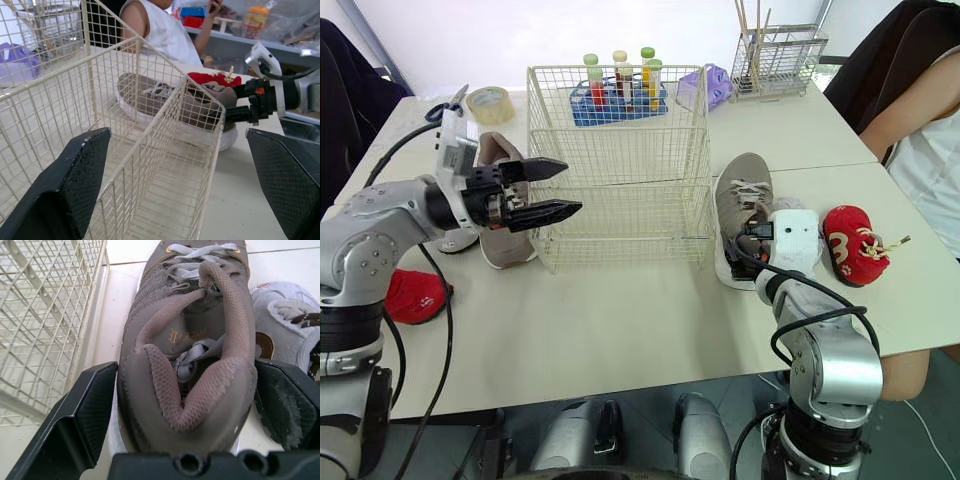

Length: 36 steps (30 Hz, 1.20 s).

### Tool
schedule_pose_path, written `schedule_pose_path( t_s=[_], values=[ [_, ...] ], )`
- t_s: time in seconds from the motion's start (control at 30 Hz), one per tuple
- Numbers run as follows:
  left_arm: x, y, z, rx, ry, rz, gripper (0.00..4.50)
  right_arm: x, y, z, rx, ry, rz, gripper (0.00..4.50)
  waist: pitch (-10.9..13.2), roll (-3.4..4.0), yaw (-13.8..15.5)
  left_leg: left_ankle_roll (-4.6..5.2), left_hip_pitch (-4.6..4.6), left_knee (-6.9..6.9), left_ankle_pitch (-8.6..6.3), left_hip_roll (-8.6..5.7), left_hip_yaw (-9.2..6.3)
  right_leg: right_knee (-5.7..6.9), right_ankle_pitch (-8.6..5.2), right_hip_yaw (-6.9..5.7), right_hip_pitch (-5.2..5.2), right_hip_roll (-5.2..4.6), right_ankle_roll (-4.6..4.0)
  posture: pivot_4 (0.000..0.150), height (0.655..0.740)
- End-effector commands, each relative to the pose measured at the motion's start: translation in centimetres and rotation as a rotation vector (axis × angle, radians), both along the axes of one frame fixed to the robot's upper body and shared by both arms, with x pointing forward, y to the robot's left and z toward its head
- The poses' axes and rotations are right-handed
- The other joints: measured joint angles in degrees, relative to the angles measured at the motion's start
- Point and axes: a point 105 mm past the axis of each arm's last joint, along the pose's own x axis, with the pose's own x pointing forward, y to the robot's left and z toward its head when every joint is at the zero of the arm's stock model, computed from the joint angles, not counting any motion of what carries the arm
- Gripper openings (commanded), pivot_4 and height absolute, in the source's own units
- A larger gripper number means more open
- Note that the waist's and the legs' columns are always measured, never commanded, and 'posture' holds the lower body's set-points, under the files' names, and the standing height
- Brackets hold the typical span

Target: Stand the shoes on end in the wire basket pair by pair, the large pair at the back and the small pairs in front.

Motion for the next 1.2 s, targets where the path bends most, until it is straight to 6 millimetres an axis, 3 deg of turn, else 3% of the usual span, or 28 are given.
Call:
schedule_pose_path(
  t_s=[0.03,0.23,0.33,0.5,0.6,0.8,1.03,1.2],
  values=[
    [-0.5,0.4,1.1,-0.006,-0.046,0.011,4.50,0.0,0.2,-1.5,0.005,0.062,0.012,3.72,0.0,-0.01,0.0,0.00,0.00,0.00,0.00,0.00,0.00,0.00,0.00,0.00,0.00,0.00,0.00,0.150,0.7400],
    [-0.5,0.6,1.2,-0.007,-0.050,0.021,4.50,-0.4,0.2,-2.2,-0.015,0.090,0.025,1.16,-0.1,-0.13,0.1,0.00,0.02,0.00,0.00,0.01,-0.02,-0.02,0.00,-0.01,0.03,0.00,0.00,0.150,0.7400],
    [-0.5,0.6,1.3,-0.006,-0.052,0.024,4.50,-0.7,0.2,-2.6,-0.018,0.114,0.029,0.26,-0.1,-0.18,0.2,-0.01,0.02,0.00,-0.01,0.01,-0.04,-0.03,0.00,-0.01,0.04,0.00,0.00,0.150,0.7400],
    [-0.4,0.6,1.3,-0.006,-0.053,0.026,4.50,-0.9,-0.3,-2.1,-0.032,0.094,0.000,0.22,-0.1,-0.22,0.3,0.00,0.01,-0.02,-0.01,0.01,-0.06,-0.06,-0.01,-0.03,0.04,0.00,0.00,0.150,0.7400],
    [-0.3,0.6,1.3,-0.003,-0.053,0.024,4.50,-0.3,-1.4,0.3,-0.073,0.007,-0.032,0.22,-0.1,-0.20,0.3,0.00,0.01,-0.02,-0.01,0.00,-0.05,-0.06,-0.01,-0.03,0.04,0.00,0.00,0.150,0.7400],
    [-0.2,0.4,1.3,-0.004,-0.056,0.012,4.50,1.0,-4.1,8.0,-0.070,-0.168,-0.094,0.22,0.1,0.08,0.3,0.01,-0.09,-0.02,0.00,-0.04,-0.02,-0.07,0.00,-0.01,-0.06,-0.04,-0.01,0.150,0.7400],
    [0.1,0.0,1.4,-0.016,-0.061,-0.006,4.50,1.5,-4.4,13.1,-0.012,-0.267,-0.098,0.22,0.1,0.16,0.2,-0.05,-0.18,-0.13,0.04,-0.01,0.01,0.05,-0.01,-0.02,-0.26,0.06,0.00,0.150,0.7400],
    [0.2,-0.4,1.7,-0.043,-0.062,-0.021,4.50,1.6,-4.7,18.2,-0.074,-0.392,-0.035,0.22,0.2,0.23,0.3,-0.03,-0.22,-0.10,0.03,-0.02,0.09,0.04,0.00,0.04,-0.29,-0.01,0.01,0.150,0.7400]
  ],
)
